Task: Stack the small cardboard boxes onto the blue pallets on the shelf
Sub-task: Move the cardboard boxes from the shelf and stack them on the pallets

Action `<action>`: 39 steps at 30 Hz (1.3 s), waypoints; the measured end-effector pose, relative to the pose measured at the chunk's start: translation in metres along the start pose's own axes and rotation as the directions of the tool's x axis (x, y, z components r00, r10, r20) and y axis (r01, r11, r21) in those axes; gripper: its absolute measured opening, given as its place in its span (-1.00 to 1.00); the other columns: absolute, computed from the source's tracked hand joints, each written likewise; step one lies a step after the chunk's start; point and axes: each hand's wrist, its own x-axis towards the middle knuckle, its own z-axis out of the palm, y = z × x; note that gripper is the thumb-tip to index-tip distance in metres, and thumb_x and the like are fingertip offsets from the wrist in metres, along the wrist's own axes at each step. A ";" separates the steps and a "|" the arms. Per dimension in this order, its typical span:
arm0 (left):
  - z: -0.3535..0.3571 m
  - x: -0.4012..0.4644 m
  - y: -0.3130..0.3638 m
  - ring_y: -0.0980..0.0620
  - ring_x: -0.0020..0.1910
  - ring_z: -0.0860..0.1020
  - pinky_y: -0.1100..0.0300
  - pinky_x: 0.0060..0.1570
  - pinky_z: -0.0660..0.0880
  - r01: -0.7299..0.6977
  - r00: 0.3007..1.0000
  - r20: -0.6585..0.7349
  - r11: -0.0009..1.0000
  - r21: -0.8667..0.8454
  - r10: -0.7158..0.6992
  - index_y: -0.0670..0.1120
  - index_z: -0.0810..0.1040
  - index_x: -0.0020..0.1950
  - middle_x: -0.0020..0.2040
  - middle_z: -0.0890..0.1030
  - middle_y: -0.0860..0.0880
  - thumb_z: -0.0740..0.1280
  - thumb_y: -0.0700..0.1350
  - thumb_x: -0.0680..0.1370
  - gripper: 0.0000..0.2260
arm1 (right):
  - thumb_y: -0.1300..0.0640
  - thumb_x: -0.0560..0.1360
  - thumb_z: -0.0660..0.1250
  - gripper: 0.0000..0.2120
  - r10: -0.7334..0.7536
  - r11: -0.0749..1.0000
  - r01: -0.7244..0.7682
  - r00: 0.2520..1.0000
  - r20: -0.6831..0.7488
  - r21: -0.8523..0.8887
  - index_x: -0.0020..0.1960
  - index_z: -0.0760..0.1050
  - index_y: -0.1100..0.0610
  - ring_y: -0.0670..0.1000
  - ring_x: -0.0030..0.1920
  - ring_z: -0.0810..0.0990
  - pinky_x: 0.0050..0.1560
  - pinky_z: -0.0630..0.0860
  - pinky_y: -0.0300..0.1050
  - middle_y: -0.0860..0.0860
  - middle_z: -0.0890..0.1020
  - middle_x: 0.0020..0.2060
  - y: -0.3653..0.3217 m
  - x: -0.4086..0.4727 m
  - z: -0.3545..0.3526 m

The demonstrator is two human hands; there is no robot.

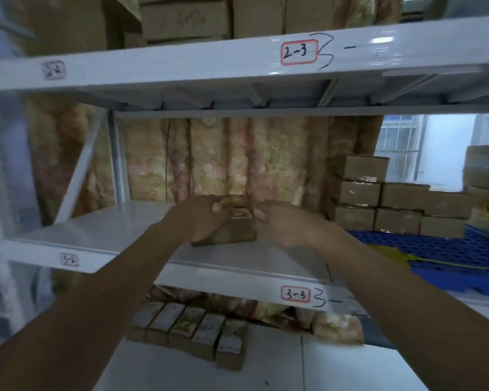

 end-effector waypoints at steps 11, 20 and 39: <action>0.019 0.028 -0.094 -0.11 0.45 0.44 0.14 0.23 0.32 -0.125 0.992 -0.034 0.923 -0.363 0.121 -0.02 0.36 0.57 0.51 0.46 -0.07 0.12 0.32 0.64 -0.39 | -0.34 0.60 0.11 -0.20 0.391 0.914 -0.373 0.915 -0.096 0.161 0.65 -0.03 0.07 0.16 0.47 0.36 0.34 0.35 -0.02 0.10 0.16 0.61 -0.062 0.030 0.048; 0.024 0.067 -0.087 -0.18 0.22 0.57 0.07 0.16 0.46 -0.035 0.997 0.024 0.750 -0.660 0.068 -0.16 0.64 0.24 0.24 0.64 -0.18 0.17 0.17 0.68 -0.54 | -0.28 0.62 0.13 -0.27 0.717 0.651 -0.610 0.689 -0.105 0.451 0.47 0.30 0.33 0.19 0.30 0.51 0.18 0.46 0.00 0.22 0.50 0.36 -0.095 0.021 0.053; 0.046 0.015 0.010 0.05 0.01 0.55 0.23 -0.12 0.39 -0.215 0.973 -0.229 0.264 -0.940 -0.024 -0.08 0.58 0.13 0.00 0.58 0.04 0.35 0.02 0.62 -0.80 | -0.16 0.57 0.26 -0.43 0.804 0.427 -0.178 0.523 -0.282 0.887 0.54 0.33 -0.03 0.02 0.30 0.53 0.33 0.46 0.05 -0.05 0.54 0.33 -0.106 -0.011 0.029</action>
